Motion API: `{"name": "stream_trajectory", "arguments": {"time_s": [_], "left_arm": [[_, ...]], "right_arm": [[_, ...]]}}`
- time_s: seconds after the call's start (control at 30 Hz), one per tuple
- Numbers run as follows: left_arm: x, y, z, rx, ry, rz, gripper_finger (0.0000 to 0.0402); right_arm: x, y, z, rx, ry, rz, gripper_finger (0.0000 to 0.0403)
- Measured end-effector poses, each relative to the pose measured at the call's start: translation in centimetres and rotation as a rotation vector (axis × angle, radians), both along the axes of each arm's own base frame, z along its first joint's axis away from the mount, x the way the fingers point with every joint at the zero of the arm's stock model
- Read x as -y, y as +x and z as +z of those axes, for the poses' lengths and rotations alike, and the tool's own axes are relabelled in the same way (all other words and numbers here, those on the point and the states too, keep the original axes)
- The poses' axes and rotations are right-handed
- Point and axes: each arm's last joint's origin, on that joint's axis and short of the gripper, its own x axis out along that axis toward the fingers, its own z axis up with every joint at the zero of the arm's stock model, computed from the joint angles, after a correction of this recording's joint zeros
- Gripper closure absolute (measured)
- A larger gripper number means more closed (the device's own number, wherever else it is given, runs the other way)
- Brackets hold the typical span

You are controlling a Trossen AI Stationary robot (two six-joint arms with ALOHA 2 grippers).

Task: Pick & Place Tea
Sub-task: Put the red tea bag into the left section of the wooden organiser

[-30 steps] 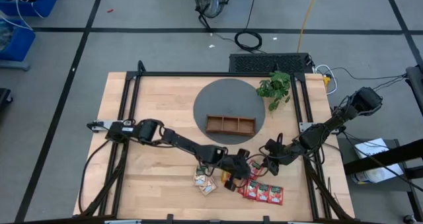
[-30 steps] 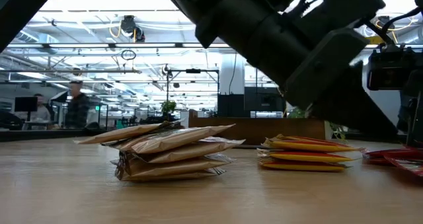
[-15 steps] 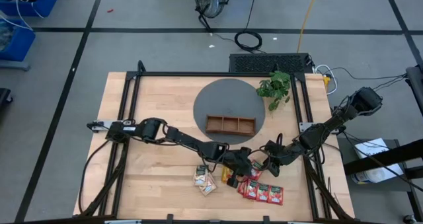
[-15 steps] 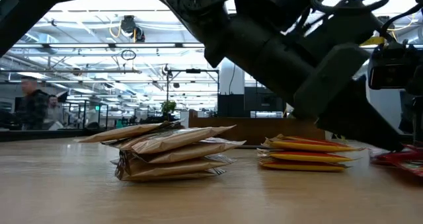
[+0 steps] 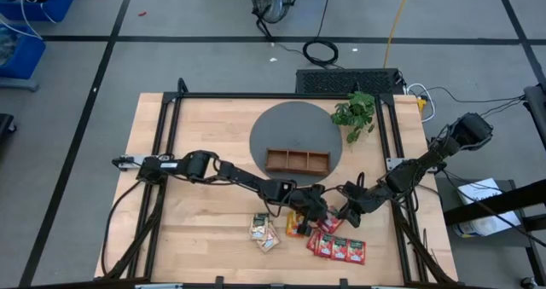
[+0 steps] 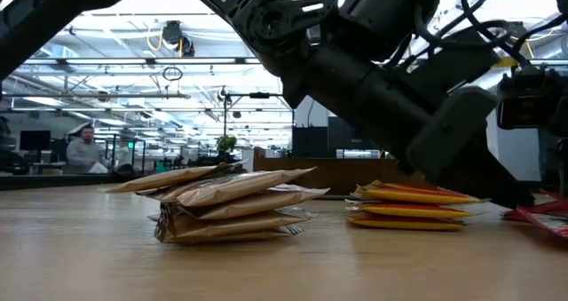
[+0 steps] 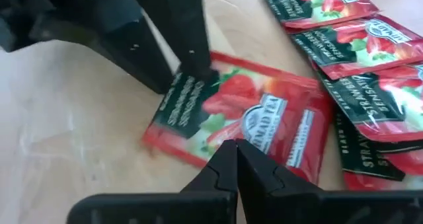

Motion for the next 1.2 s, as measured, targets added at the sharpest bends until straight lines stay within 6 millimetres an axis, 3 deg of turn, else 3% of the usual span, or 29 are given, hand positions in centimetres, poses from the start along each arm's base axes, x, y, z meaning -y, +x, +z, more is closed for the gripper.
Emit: {"name": "stream_trajectory", "arguments": {"time_s": [0.53,0.7,0.83,0.97,1.2], "left_arm": [[-0.1,0.2,-0.5,0.012,-0.012,0.007,0.0392],[-0.1,0.2,-0.5,0.017,0.01,0.032,0.0397],[-0.3,0.2,-0.4,0.031,0.054,0.072,0.0378],[-0.4,0.2,-0.3,0.031,0.073,0.094,0.0361],[-0.8,-0.1,1.9,0.035,0.118,0.127,0.0353]], "right_arm": [[0.1,-0.3,-0.4,0.104,0.001,0.061,0.0282],[0.3,-0.3,-0.5,0.104,-0.036,0.058,0.0336],[0.4,-0.3,-0.5,0.12,-0.077,0.07,0.0394],[0.5,-0.3,-0.5,0.142,-0.122,0.067,0.0401],[0.4,-0.1,-0.1,0.176,-0.158,0.11,0.0402]]}}
